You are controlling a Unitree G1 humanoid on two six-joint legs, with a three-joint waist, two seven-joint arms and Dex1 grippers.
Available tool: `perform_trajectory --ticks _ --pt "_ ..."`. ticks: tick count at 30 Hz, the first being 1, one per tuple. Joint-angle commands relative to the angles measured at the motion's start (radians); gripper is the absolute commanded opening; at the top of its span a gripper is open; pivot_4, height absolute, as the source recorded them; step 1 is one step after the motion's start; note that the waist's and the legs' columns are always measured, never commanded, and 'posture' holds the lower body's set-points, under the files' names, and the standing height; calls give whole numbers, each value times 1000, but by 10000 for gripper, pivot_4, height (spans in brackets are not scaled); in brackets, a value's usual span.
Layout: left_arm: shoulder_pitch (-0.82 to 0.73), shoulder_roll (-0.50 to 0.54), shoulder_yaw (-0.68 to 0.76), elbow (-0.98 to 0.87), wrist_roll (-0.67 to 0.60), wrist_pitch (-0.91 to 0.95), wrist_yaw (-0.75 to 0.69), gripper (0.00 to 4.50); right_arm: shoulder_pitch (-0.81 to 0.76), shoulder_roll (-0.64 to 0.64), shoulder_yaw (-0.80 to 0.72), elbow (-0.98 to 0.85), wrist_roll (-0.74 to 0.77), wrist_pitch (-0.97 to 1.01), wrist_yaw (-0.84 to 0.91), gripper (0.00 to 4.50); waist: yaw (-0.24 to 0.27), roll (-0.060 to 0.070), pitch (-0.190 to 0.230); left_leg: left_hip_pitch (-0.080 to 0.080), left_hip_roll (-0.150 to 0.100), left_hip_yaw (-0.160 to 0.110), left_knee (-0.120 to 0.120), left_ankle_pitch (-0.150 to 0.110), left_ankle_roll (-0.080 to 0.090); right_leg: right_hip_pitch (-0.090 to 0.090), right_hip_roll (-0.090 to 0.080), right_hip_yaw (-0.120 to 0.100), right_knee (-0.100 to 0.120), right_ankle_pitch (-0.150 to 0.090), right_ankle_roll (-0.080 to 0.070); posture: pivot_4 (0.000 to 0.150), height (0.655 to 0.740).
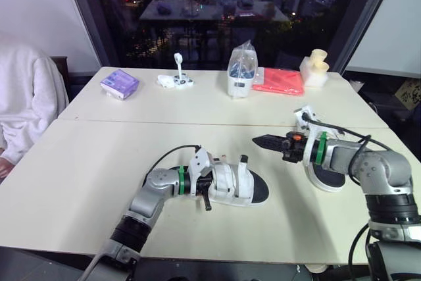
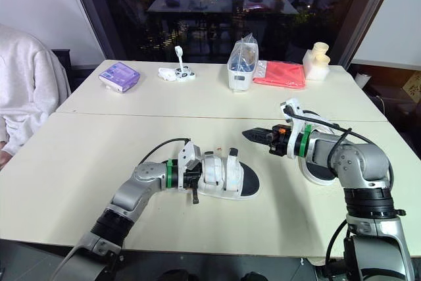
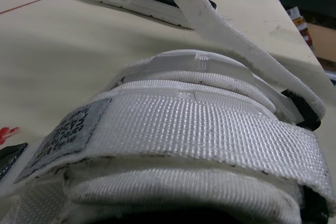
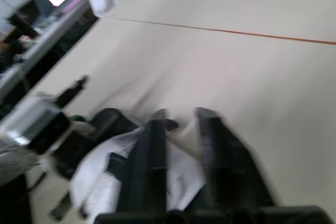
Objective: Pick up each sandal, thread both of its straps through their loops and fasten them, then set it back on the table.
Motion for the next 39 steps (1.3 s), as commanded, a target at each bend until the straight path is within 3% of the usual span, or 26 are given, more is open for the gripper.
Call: perform_trajectory --ticks 1,2,4,13,20,23,30,39 --pt "21 -1 -29 18 14 13 -2 0 0 0 -10 -8 12 17 20 28692 0 0 0 0 0 0 0 0 0 0 0 0 0 0 0 1500 7400" --pt "21 -1 -30 18 14 14 -2 0 4 1 -5 -2 18 25 37 35455 0 0 0 0 0 0 0 0 0 0 0 0 0 0 0 1500 7400" --pt "21 -1 -30 17 14 14 -2 0 7 3 -2 3 23 33 56 44015 0 0 0 0 0 0 0 0 0 0 0 0 0 0 0 1500 7400" --pt "31 3 -33 0 16 20 2 0 2 75 52 126 18 81 147 44609 0 0 0 0 0 0 0 0 0 0 1 0 0 0 0 1500 7400" --pt "40 6 -33 -15 16 28 7 0 -3 115 40 95 51 114 161 44609 -1 1 0 0 0 0 0 0 0 0 1 0 0 0 0 1500 7400" --pt "41 6 -34 -17 16 28 8 0 1 117 36 89 56 118 157 35378 -1 1 0 0 0 0 0 0 0 0 0 0 0 0 0 1500 7400" --pt "40 1 -39 -17 15 29 6 0 7 112 29 44 64 118 152 390 0 1 0 0 0 0 -1 0 0 -1 0 0 0 0 0 1500 7400" --pt "60 12 -83 -26 38 14 -27 0 -7 68 -65 -212 205 176 107 390 0 2 0 0 0 0 -2 0 0 -1 0 0 0 0 0 1500 7400"
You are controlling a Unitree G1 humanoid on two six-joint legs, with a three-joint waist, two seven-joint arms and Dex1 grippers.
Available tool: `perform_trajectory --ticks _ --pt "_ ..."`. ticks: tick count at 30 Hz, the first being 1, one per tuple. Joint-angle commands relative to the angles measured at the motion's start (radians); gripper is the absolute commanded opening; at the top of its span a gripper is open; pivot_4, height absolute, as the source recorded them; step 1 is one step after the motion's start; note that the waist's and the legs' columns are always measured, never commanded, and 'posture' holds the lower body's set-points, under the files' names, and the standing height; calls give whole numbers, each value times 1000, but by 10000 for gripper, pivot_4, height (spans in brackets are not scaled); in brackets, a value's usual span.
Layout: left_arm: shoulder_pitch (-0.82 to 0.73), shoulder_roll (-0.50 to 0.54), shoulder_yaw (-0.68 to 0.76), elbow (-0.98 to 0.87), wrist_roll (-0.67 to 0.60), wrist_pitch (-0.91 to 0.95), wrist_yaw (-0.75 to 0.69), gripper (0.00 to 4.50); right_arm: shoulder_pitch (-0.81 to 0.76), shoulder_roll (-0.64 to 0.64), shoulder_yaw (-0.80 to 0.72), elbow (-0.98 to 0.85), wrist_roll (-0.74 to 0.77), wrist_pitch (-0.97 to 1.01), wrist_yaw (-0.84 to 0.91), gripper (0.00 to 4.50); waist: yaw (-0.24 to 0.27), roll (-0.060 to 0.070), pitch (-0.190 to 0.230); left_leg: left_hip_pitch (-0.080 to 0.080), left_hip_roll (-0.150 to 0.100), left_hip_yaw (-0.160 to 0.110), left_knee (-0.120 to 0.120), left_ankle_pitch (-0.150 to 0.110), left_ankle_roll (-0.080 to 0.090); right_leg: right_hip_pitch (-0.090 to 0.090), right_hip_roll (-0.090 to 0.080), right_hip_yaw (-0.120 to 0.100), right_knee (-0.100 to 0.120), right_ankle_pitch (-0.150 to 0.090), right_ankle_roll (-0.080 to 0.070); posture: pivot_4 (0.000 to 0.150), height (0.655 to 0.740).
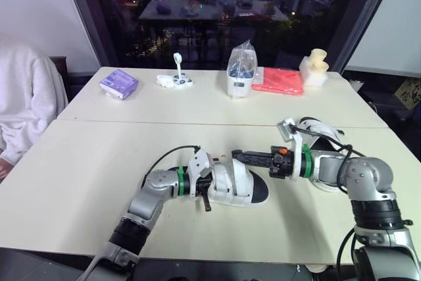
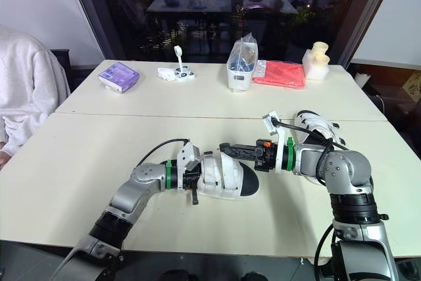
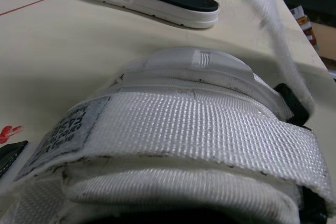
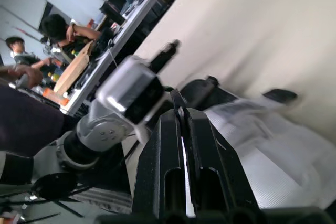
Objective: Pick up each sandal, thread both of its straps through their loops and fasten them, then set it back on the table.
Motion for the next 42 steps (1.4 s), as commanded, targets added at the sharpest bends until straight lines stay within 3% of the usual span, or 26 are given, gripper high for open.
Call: perform_trajectory --ticks 1,10,17,27,42 --pt "37 7 -87 17 39 3 -36 0 -33 -29 -80 -150 110 20 -18 390 1 0 0 0 0 0 -1 0 0 0 -1 0 0 0 0 1500 7400" --pt "23 12 -123 64 61 -27 -85 0 -125 -41 -91 -142 156 23 -80 390 1 1 0 0 -1 0 -2 0 0 -1 -1 0 0 0 0 1500 7400" --pt "28 17 -129 59 62 -27 -96 0 -162 -65 -3 87 -58 -115 -53 390 -2 1 0 0 -1 2 -3 0 0 -1 0 0 0 0 0 1500 7400" --pt "35 22 -127 45 66 -16 -97 0 -162 -61 73 243 -198 -225 39 390 -2 1 0 1 -1 4 -5 0 0 -2 1 0 0 2 4 1500 7400" --pt "42 27 -129 31 64 -10 -100 0 -213 -24 72 190 -165 -186 88 390 -6 1 0 1 -1 4 -5 1 0 -2 2 0 0 3 7 1500 7400"
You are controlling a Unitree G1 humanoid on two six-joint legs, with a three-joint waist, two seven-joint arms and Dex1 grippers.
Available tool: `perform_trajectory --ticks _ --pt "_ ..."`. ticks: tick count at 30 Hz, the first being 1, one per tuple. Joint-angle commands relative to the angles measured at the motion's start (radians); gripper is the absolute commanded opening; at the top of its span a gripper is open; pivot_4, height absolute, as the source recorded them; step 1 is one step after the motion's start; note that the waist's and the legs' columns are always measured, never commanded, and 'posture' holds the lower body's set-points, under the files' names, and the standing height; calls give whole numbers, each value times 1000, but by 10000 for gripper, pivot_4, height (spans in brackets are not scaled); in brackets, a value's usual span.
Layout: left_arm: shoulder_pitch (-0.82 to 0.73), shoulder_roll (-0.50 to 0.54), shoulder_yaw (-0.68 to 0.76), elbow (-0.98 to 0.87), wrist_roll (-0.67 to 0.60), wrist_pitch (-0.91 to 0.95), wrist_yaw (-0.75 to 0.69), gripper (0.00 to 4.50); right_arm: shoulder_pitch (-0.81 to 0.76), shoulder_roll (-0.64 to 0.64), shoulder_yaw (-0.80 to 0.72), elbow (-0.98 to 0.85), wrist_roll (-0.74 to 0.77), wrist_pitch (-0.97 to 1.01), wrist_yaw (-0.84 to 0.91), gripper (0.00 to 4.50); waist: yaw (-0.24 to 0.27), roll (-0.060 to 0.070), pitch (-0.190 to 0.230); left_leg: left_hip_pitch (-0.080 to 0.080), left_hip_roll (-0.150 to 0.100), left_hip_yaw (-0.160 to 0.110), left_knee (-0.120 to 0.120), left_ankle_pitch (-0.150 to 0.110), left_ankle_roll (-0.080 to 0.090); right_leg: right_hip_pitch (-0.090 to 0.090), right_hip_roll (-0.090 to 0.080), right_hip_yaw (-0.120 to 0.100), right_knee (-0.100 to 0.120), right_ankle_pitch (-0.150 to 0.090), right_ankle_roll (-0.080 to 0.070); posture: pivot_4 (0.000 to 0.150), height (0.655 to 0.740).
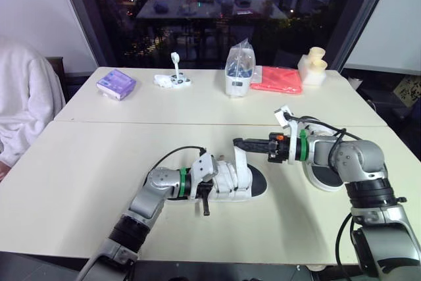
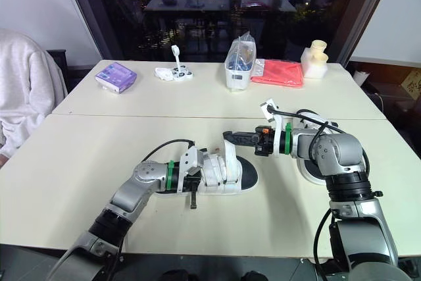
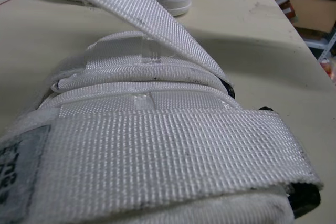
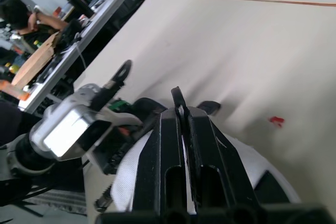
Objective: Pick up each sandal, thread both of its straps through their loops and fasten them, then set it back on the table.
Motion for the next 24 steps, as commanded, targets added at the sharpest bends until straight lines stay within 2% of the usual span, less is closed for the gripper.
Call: perform_trajectory --ticks 1,24 --pt "57 1 -83 30 26 35 -32 0 -60 11 -53 -30 14 -32 0 390 -1 0 0 0 0 0 0 0 0 0 0 0 0 0 0 1500 7400" --pt "78 6 -85 3 25 47 -22 0 -71 97 101 236 -232 -225 74 390 -21 1 -1 2 0 0 0 0 -1 2 0 0 1 0 1 1500 7400"
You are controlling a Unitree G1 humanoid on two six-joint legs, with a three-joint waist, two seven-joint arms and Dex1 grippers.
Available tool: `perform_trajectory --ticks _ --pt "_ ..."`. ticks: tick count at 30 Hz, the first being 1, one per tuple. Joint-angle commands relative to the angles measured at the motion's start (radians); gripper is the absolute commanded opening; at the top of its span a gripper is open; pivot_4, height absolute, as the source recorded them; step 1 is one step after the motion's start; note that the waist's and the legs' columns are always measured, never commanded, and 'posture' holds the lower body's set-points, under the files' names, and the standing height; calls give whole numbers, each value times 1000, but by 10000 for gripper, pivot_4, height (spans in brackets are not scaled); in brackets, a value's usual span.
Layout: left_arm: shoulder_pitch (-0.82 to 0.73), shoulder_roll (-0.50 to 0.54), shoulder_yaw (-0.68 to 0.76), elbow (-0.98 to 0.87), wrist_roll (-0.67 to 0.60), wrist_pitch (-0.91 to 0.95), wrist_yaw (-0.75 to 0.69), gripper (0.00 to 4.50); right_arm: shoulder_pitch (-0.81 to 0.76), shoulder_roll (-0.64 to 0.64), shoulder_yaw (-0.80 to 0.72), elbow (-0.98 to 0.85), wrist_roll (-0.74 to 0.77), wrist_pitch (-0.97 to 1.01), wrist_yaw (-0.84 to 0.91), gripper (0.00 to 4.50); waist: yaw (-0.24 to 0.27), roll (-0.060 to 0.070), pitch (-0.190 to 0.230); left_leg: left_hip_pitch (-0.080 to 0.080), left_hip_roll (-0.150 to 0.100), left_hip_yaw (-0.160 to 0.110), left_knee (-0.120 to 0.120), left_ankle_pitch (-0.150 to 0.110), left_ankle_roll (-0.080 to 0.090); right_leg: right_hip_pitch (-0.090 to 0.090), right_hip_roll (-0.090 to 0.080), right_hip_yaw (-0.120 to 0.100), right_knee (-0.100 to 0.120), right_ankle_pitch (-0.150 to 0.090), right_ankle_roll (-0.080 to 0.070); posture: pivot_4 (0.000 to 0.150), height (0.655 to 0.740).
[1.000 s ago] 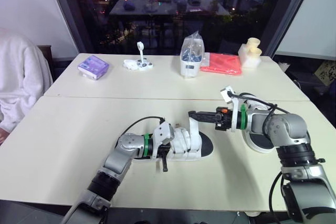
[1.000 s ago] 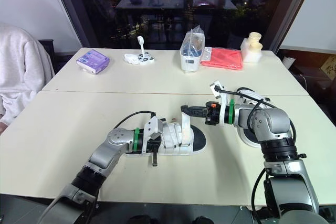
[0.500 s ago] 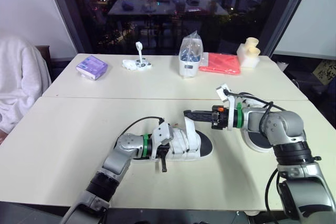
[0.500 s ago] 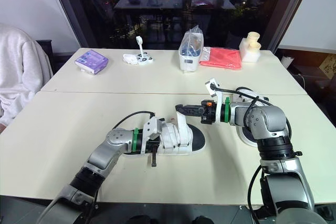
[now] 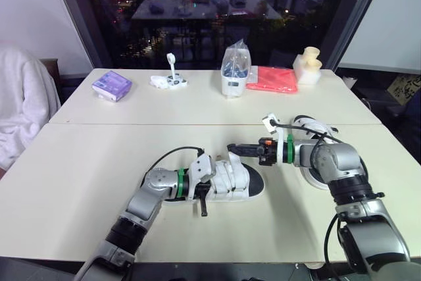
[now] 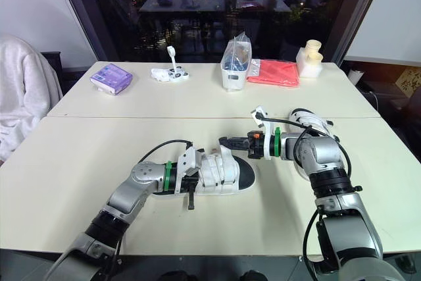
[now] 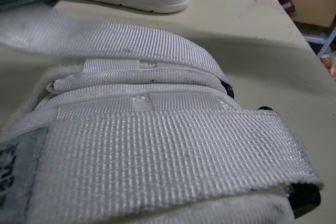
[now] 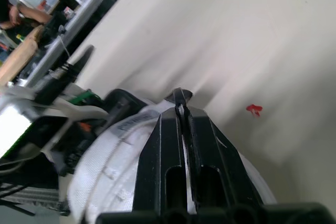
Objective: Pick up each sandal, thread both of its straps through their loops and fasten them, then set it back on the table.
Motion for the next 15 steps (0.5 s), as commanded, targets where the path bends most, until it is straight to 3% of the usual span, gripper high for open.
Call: perform_trajectory --ticks 1,10,13,15 --pt "64 -3 -86 28 22 29 -30 0 -27 23 8 28 -47 -61 -1 390 -1 0 0 0 0 0 0 0 0 0 0 0 0 0 0 1500 7400" --pt "68 0 -86 20 22 32 -24 0 6 78 129 147 -212 -204 36 390 -8 3 -3 13 1 2 -4 0 0 9 0 0 0 0 0 1500 7400" --pt "68 1 -84 19 21 35 -23 0 20 88 167 177 -262 -239 49 9342 -8 5 -8 13 1 2 -5 0 0 9 0 0 0 0 1 1500 7400" --pt "68 3 -82 18 21 38 -24 0 27 95 196 188 -297 -269 61 19778 -8 7 -10 13 1 2 -5 0 0 9 0 0 0 0 1 1500 7400"
